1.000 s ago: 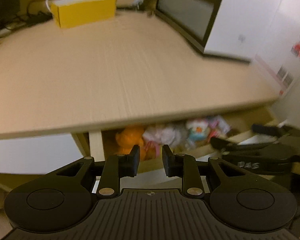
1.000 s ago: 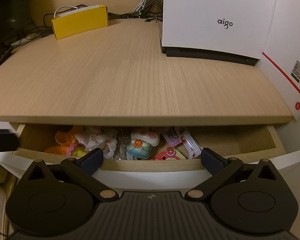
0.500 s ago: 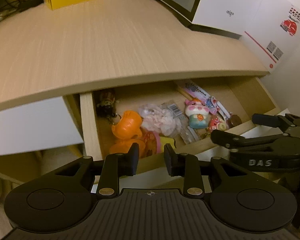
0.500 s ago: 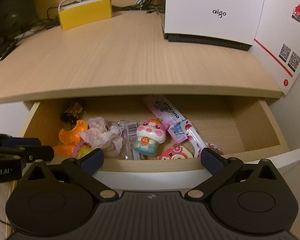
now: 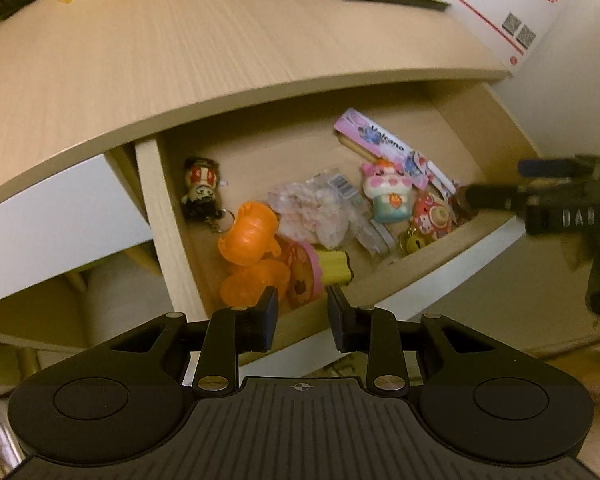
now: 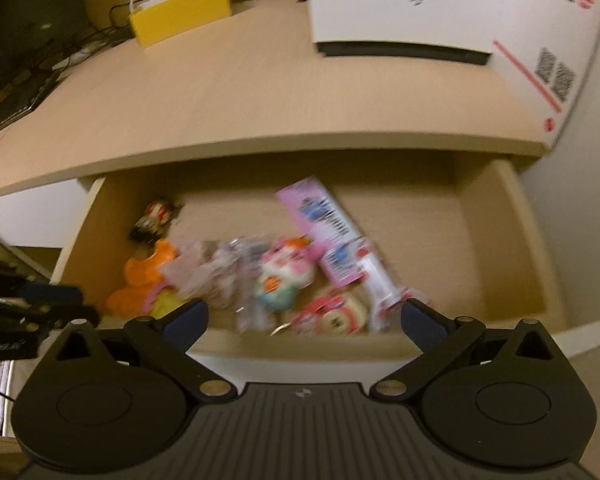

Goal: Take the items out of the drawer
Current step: 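Move the right tool into the drawer toward the pink pig figurine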

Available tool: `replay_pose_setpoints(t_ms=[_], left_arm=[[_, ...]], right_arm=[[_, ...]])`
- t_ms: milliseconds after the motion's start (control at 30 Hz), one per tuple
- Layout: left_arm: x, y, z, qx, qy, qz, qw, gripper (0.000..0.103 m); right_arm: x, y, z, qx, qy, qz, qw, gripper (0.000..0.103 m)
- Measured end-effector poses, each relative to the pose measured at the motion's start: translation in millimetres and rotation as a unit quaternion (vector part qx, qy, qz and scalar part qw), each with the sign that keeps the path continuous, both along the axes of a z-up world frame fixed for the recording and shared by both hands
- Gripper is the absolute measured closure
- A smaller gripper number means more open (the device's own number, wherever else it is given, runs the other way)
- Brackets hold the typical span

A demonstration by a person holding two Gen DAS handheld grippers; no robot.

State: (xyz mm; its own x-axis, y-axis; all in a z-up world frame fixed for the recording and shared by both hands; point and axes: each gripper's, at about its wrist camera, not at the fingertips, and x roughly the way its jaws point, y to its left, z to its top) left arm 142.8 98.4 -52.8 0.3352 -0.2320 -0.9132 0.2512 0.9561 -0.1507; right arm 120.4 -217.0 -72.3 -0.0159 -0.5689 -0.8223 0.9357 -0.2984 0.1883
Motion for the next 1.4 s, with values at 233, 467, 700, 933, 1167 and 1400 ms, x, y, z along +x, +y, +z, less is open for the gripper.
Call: replay_pose_setpoints(t_ms=[233, 467, 700, 933, 1167, 1400], left_arm=[[26, -13, 1, -0.018, -0.021, 0.009, 0.9996, 0.079], [35, -14, -5, -0.023, -0.027, 0.029, 0.9989, 0.079], [35, -5, 0, -0.006, -0.061, 0.036, 0.9974, 0.079], [36, 15, -10, -0.032, -0.038, 0.078, 0.9957, 0.079], [38, 15, -14, -0.032, -0.025, 0.069, 0.9968, 0.079], [38, 11, -14, -0.032, -0.024, 0.050, 0.9979, 0.079]], right_arm=[[-31, -12, -8, 0.015, -0.026, -0.013, 0.999, 0.002], [-30, -70, -41, 0.081, -0.120, -0.018, 0.989, 0.013], [-16, -113, -68, 0.158, -0.114, -0.022, 0.981, 0.022], [-5, -134, -72, 0.178, -0.072, 0.016, 0.981, 0.024], [-3, -130, -64, 0.169, -0.057, 0.026, 0.984, 0.052], [-17, -114, -62, 0.157, -0.069, 0.000, 0.985, 0.056]])
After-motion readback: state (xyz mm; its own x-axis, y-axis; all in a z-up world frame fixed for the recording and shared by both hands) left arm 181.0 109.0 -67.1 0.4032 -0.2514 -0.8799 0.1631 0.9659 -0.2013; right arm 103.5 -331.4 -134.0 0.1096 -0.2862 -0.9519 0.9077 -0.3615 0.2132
